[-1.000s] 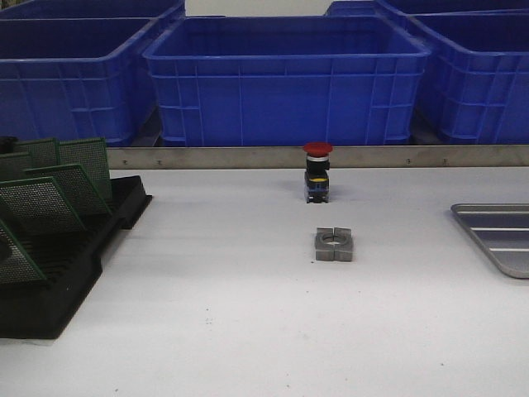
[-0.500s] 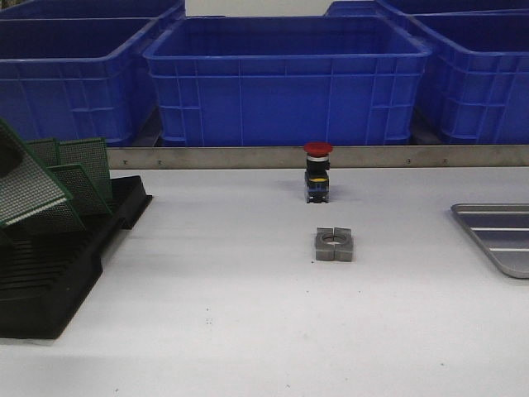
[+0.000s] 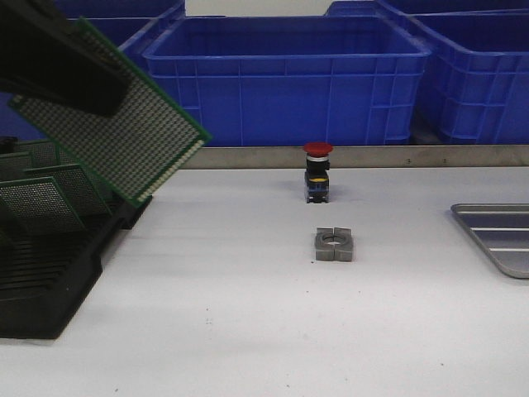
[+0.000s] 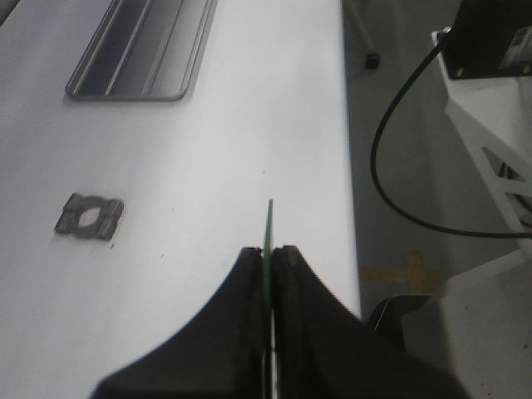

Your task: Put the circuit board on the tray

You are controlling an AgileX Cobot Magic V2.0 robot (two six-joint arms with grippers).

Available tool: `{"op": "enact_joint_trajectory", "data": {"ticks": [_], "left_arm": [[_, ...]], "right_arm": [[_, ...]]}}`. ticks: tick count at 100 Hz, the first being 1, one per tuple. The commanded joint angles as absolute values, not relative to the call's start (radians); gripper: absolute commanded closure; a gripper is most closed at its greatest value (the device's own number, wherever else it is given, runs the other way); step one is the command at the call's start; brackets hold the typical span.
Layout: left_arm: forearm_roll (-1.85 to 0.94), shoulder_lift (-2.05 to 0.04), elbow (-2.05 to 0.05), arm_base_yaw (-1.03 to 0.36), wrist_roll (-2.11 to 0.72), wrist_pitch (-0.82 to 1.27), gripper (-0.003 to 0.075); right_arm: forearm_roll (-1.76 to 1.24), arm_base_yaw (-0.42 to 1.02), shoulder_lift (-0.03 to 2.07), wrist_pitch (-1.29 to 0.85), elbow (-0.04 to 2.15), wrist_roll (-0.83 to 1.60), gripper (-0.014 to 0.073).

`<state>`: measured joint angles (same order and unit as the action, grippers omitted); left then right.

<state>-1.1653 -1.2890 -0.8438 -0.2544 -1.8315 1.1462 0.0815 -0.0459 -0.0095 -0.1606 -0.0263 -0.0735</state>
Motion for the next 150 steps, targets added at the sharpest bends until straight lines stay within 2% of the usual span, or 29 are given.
{"op": "enact_joint_trajectory", "data": {"ticks": [1, 19, 45, 61, 82, 106, 113, 117, 132, 137, 150], "left_arm": [[-1.278, -1.263, -0.875, -0.32, -1.821, 1.159, 0.0741], [-1.285, -1.263, -0.875, -0.398, -1.821, 1.159, 0.0741], [-1.285, -1.263, -0.875, -0.412, -1.821, 1.159, 0.0741], [-1.285, -1.263, -0.875, -0.412, -1.821, 1.159, 0.0741], [-1.285, -1.263, -0.875, -0.412, -1.821, 1.159, 0.0741], [-1.285, -1.263, -0.875, -0.412, -1.821, 1.159, 0.0741], [-1.285, -1.263, -0.875, -0.412, -1.821, 1.159, 0.0741], [-1.285, -1.263, -0.875, -0.412, -1.821, 1.159, 0.0741], [-1.285, -1.263, -0.875, -0.412, -1.821, 1.159, 0.0741], [-1.285, -1.263, -0.875, -0.412, -1.821, 1.159, 0.0741], [-1.285, -1.263, -0.875, -0.412, -1.821, 1.159, 0.0741]], "right_arm": [[0.087, -0.053, -0.033, -0.085, -0.027, -0.066, 0.0654], [0.087, -0.053, -0.033, -0.076, -0.027, -0.066, 0.0654], [0.031, -0.052, -0.032, -0.032, 0.024, -0.092, 0.0652], [0.03, -0.052, 0.006, -0.27, 0.169, -0.079, 0.0653], [0.023, -0.052, 0.189, -0.592, 0.375, -0.054, 0.0653], [-0.144, -0.052, 0.459, -0.767, 0.564, -0.018, 0.0644], [-0.23, -0.052, 0.527, -0.772, 0.596, 0.041, 0.0595], [-0.295, -0.052, 0.557, -0.765, 0.61, 0.088, 0.0536], [-0.609, -0.023, 0.648, -0.749, 0.628, 0.369, 0.0198], [-0.726, 0.014, 0.667, -0.748, 0.628, 0.512, 0.0128], [-0.909, 0.128, 0.705, -0.751, 0.628, 0.87, 0.0107]]}}
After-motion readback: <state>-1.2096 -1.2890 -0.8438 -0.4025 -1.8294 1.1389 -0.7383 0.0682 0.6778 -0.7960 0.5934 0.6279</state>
